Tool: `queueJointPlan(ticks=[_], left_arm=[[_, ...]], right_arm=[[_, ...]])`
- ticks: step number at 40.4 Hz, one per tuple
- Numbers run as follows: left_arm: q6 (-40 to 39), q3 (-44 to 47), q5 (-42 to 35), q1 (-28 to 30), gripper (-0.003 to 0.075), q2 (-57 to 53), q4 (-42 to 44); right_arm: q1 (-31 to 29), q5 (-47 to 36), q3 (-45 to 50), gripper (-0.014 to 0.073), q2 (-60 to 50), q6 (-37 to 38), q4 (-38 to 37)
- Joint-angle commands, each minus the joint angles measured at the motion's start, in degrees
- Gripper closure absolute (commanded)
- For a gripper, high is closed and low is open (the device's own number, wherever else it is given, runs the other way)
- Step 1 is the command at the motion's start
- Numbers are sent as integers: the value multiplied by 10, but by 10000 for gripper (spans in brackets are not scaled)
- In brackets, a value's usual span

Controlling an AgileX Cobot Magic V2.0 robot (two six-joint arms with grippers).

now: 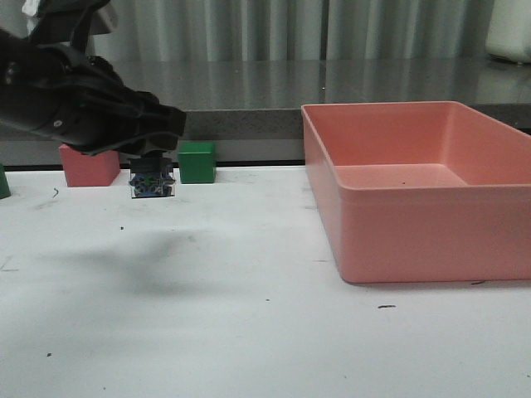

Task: Place and stand button with both arms
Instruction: 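Lift the button with the left gripper and rotate it upright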

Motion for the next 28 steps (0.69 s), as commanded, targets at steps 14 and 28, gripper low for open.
queueJointPlan(ticks=[14, 28], left_arm=[[36, 84, -335, -1, 572, 55, -3], [36, 87, -391, -1, 572, 114, -3]], right_arm=[[-3, -48, -15, 654, 5, -4, -8], [-3, -48, -15, 654, 5, -4, -8]])
